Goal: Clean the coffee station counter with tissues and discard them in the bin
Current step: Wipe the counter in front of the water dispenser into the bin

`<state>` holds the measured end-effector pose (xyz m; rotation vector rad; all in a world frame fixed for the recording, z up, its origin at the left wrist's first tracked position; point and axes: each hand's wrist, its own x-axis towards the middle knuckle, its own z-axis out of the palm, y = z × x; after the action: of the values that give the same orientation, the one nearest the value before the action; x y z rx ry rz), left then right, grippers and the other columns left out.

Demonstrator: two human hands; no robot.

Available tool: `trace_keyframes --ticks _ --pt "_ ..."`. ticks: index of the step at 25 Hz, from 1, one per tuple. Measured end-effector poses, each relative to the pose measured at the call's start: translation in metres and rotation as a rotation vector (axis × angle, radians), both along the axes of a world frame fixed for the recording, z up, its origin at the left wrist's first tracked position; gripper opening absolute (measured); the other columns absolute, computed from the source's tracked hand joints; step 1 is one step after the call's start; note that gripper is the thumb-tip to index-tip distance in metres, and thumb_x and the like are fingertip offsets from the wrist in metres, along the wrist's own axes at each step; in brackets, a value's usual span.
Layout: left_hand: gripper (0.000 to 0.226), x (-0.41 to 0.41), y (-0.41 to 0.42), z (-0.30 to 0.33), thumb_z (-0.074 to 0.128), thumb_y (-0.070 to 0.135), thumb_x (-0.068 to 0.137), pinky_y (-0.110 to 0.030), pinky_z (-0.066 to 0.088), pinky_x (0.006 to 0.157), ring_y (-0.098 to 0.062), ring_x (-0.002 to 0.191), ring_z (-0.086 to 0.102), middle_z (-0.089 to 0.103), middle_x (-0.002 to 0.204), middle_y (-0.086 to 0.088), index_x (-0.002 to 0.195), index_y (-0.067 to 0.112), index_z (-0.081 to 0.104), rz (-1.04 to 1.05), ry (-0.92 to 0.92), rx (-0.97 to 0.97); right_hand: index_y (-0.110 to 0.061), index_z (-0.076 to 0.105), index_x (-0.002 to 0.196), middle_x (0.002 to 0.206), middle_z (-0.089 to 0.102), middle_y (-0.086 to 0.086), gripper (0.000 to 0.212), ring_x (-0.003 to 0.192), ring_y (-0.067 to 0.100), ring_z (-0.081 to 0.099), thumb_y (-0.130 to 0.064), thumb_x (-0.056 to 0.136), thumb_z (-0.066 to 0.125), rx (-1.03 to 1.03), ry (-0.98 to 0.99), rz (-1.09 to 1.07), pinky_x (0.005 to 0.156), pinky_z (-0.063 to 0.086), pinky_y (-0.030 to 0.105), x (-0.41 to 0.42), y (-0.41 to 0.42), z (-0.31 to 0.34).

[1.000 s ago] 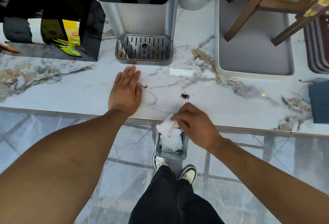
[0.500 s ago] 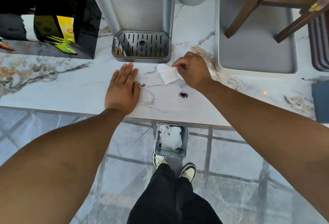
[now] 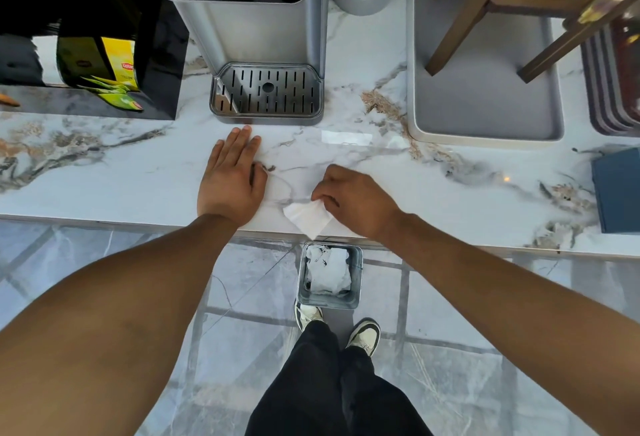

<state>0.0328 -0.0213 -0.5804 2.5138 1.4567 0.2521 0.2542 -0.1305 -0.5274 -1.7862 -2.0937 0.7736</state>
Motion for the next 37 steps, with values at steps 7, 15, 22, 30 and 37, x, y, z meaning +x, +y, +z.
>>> trace_keyframes --ticks 7,15,22,30,37 --pt "0.052 0.0 -0.001 0.001 0.034 0.029 0.101 -0.044 0.016 0.127 -0.022 0.154 0.02 0.029 0.164 -0.007 0.149 0.011 0.041 -0.005 -0.009 -0.006 -0.012 0.077 0.099 0.091 0.064 0.01 0.02 0.079 0.026 0.064 0.0 0.088 0.064 -0.056 0.106 0.034 0.072 0.051 0.029 -0.005 -0.086 -0.004" --pt "0.053 -0.001 -0.001 0.0 0.031 0.031 0.1 -0.044 0.016 0.127 -0.021 0.154 0.02 0.029 0.164 -0.006 0.149 0.012 0.041 -0.003 -0.007 -0.004 -0.013 0.077 0.098 0.088 0.065 0.006 0.021 0.064 0.009 0.058 0.0 0.084 0.069 0.16 0.24 -0.44 0.068 0.049 0.017 0.038 -0.051 0.008" --pt "0.053 -0.002 0.001 -0.001 0.031 0.032 0.1 -0.043 0.016 0.127 -0.021 0.154 0.02 0.029 0.164 -0.005 0.149 0.013 0.041 -0.005 -0.008 0.0 -0.013 0.077 0.098 0.094 0.065 0.014 0.02 0.08 0.026 0.065 -0.004 0.086 0.063 0.141 -0.011 -0.697 0.075 0.042 0.019 0.079 0.012 -0.013" --pt "0.053 -0.001 -0.001 0.001 0.033 0.03 0.1 -0.044 0.015 0.127 -0.022 0.154 0.021 0.029 0.164 -0.006 0.148 0.011 0.042 -0.009 -0.02 -0.004 -0.011 0.077 0.098 0.092 0.062 0.009 0.023 0.072 0.013 0.059 0.002 0.085 0.064 0.193 0.079 -0.575 0.077 0.046 0.019 0.039 -0.034 -0.022" --pt "0.053 -0.001 -0.001 0.003 0.034 0.029 0.1 -0.044 0.016 0.127 -0.022 0.154 0.02 0.029 0.164 -0.006 0.149 0.011 0.042 -0.001 -0.016 -0.011 -0.013 0.077 0.097 0.088 0.058 0.002 0.023 0.06 0.01 0.053 0.004 0.086 0.067 0.02 0.228 -0.374 0.064 0.042 0.013 0.007 -0.112 -0.021"
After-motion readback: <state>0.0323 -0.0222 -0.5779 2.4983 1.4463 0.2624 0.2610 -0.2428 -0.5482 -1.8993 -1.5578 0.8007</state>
